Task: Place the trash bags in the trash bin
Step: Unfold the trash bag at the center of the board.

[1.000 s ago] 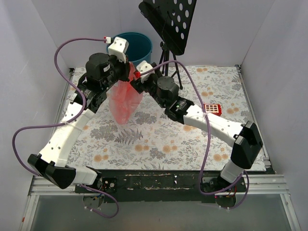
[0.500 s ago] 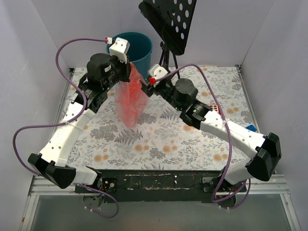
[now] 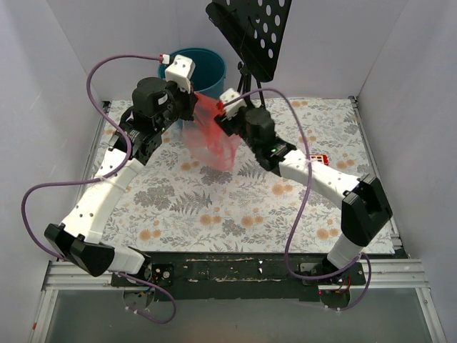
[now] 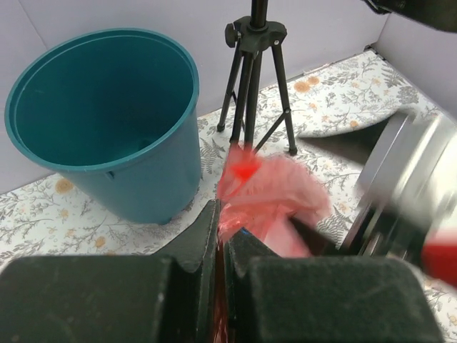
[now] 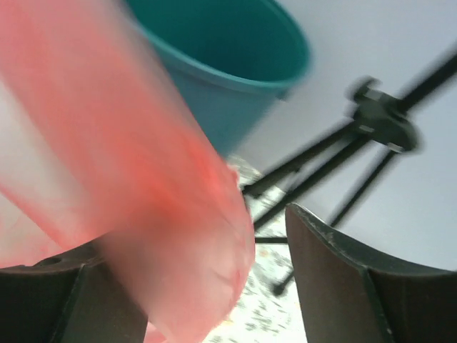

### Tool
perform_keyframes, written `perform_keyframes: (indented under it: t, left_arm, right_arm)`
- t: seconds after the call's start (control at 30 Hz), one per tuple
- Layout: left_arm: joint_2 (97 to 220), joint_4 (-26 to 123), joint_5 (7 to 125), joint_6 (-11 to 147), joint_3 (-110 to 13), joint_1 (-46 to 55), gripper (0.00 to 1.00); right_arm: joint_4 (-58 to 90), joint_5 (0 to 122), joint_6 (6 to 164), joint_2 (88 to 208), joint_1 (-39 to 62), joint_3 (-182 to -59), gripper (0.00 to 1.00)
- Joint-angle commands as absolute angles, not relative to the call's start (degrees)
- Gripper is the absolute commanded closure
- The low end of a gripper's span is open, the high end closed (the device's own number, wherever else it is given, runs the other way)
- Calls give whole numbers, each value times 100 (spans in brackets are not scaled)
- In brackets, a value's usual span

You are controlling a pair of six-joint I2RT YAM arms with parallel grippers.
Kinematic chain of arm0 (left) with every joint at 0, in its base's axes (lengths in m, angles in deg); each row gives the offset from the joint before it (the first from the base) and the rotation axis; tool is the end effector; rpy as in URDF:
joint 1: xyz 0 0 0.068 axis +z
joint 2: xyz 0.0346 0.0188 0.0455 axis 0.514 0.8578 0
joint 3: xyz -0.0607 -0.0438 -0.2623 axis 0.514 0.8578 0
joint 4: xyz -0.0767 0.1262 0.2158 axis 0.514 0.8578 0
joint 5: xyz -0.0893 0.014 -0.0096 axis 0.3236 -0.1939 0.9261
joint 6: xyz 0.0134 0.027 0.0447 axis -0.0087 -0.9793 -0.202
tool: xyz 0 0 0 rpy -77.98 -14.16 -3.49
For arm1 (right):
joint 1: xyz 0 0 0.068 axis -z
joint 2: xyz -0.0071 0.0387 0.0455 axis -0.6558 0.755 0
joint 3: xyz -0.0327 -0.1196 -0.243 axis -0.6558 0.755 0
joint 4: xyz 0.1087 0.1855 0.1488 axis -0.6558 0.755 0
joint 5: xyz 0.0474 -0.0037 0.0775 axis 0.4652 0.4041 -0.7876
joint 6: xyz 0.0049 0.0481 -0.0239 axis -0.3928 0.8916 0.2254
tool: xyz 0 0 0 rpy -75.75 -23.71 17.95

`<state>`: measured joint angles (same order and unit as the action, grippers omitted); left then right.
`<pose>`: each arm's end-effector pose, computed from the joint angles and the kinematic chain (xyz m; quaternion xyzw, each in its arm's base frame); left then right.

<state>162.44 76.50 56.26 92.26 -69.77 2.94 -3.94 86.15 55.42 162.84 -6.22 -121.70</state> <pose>0.2637 -0.1391 0.4714 -0.0596 0.7712 -0.3266 0.5432 0.2839 0.2906 0.3557 -0.3091 0.6305 0.0432 0.7107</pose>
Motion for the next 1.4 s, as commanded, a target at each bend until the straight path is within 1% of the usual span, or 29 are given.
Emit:
perform_keyframes:
  t: [0.0, 0.1, 0.23, 0.37, 0.47, 0.53, 0.67, 0.77, 0.87, 0.93, 1.07, 1.23, 1.37]
  left_arm:
    - [15995, 7545, 5481, 9031, -6781, 298, 100]
    - [15942, 7492, 5481, 8960, -6570, 298, 100]
    - [15960, 7509, 5674, 8916, -6481, 298, 100]
    - [16065, 7536, 5763, 9030, -6525, 298, 100]
    - [16109, 7545, 5763, 9118, -6630, 298, 100]
    - [16126, 7545, 6000, 9162, -6700, 289, 100]
    - [16135, 7597, 6087, 9224, -6815, 298, 100]
    - [16109, 7659, 6114, 9215, -6868, 298, 100]
    - [16048, 7711, 6140, 9163, -6877, 298, 100]
    - [16012, 7720, 6140, 9136, -6850, 298, 100]
    - [15960, 7659, 6062, 9092, -6727, 298, 100]
    - [15933, 7597, 6000, 9066, -6666, 298, 100]
    - [15933, 7501, 5860, 9004, -6622, 298, 100]
  right_arm:
    - [-589, 8824, 5590, 15307, 36, -12065, 28]
    - [-395, 8596, 5625, 14735, 169, -11670, 29]
    - [26, 7332, 5827, 14304, 187, -11388, 29]
    - [202, 6215, 6117, 14408, 160, -11475, 24]
    - [194, 5845, 6153, 14584, 29, -11686, 22]
    - [159, 5713, 6179, 14733, -103, -11844, 21]
    - [-42, 5992, 6153, 15128, -550, -12143, 21]
    - [-420, 6615, 6179, 15418, -841, -12362, 22]
    - [-702, 7503, 6240, 15761, -1026, -12818, 23]
    - [-755, 7715, 6302, 15989, -1044, -13153, 25]
    - [-536, 7699, 6311, 16210, -1044, -13646, 26]
    - [-352, 7506, 6241, 15894, -1044, -13462, 26]
    - [228, 7093, 5916, 15640, -1026, -13365, 25]
